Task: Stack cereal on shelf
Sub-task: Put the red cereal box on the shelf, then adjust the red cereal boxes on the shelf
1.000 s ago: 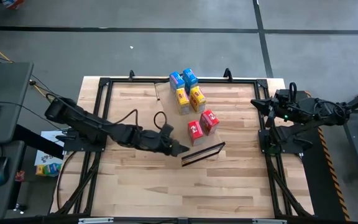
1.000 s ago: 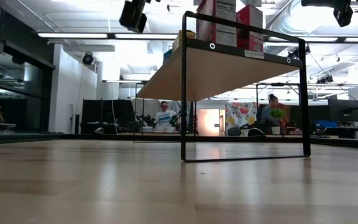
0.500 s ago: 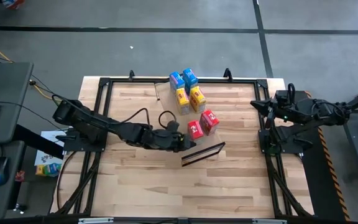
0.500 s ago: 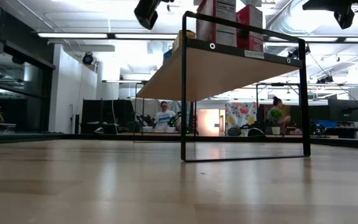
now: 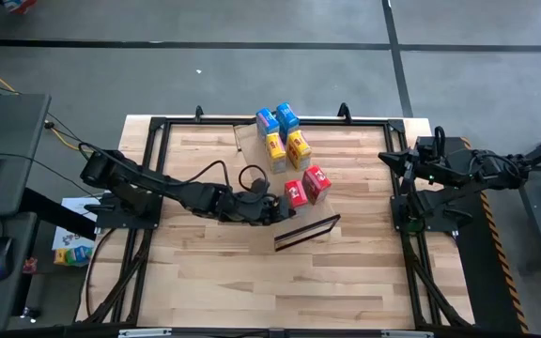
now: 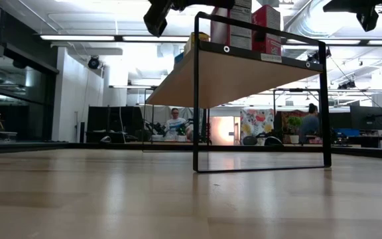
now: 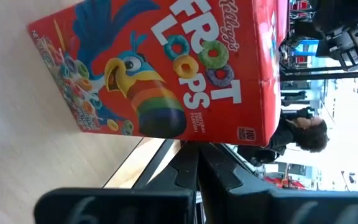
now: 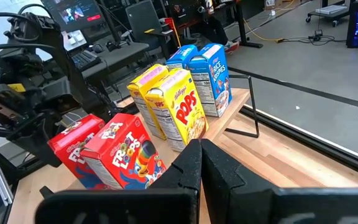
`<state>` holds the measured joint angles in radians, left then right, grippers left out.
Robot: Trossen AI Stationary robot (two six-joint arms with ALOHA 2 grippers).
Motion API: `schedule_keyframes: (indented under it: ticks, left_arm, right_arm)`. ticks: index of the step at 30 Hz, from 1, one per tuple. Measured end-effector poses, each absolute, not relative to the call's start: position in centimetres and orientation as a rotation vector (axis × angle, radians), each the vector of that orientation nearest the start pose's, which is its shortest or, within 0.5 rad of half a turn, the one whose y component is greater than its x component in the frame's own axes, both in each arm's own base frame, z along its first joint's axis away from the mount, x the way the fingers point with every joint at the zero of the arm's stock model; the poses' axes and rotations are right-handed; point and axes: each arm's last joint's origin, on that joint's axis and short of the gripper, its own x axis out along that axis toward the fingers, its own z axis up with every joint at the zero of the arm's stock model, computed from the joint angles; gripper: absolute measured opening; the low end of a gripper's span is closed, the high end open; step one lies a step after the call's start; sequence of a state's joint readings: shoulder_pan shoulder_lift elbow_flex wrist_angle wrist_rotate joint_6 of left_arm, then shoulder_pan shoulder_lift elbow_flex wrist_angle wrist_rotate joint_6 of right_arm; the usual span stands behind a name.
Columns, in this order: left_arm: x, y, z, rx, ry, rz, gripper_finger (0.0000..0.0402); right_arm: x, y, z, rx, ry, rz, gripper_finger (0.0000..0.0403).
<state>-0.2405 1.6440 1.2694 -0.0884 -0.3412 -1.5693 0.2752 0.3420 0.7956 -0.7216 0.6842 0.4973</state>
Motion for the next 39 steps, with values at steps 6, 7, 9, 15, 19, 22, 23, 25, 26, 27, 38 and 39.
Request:
schedule_keyframes:
  ticks: [6,7,9,15,19,22,23,25,26,27,38,39]
  left_arm:
    - [36.7,-7.4,29.1,-1.41,0.256,0.43,0.0]
    - [36.7,-7.3,29.1,-1.41,0.253,0.433,0.0]
    - [36.8,-7.0,29.1,-1.401,0.25,0.437,0.0]
    - [36.9,-6.5,29.0,-1.387,0.244,0.448,0.0]
    - [36.8,-6.2,29.1,-1.363,0.258,0.445,0.0]
    - [35.9,-6.0,29.8,-1.318,0.289,0.45,0.0]
    - [35.4,-5.9,30.1,-1.293,0.309,0.463,0.0]
    - [34.4,-5.7,30.8,-1.242,0.335,0.474,0.0]
    - [33.6,-5.6,31.3,-1.206,0.345,0.487,0.0]
    - [32.9,-5.4,31.8,-1.178,0.34,0.5,0.0]
    - [26.0,-2.3,38.3,-0.675,0.189,0.528,0.0]
    - [25.9,-2.2,38.2,-0.652,0.191,0.485,0.0]
  right_arm:
    - [5.5,-0.3,32.9,0.364,0.133,-0.455,0.0]
    - [5.5,-0.3,32.9,0.364,0.132,-0.455,0.0]
    - [5.5,-0.3,32.9,0.364,0.132,-0.455,0.0]
    - [5.5,-0.3,33.0,0.364,0.132,-0.455,0.0]
    - [5.5,-0.3,32.9,0.426,0.128,-0.434,0.0]
    - [5.9,-0.1,32.9,0.494,0.135,-0.416,0.0]
    - [6.1,0.0,32.8,0.514,0.144,-0.41,0.0]
    - [6.6,0.2,32.6,0.559,0.159,-0.398,0.0]
    - [6.9,0.3,32.3,0.577,0.172,-0.401,0.0]
    - [7.4,0.4,32.0,0.606,0.183,-0.407,0.0]
    - [11.5,1.8,28.7,0.92,0.378,-0.266,0.0]
    - [11.8,1.7,28.6,0.93,0.379,-0.267,0.0]
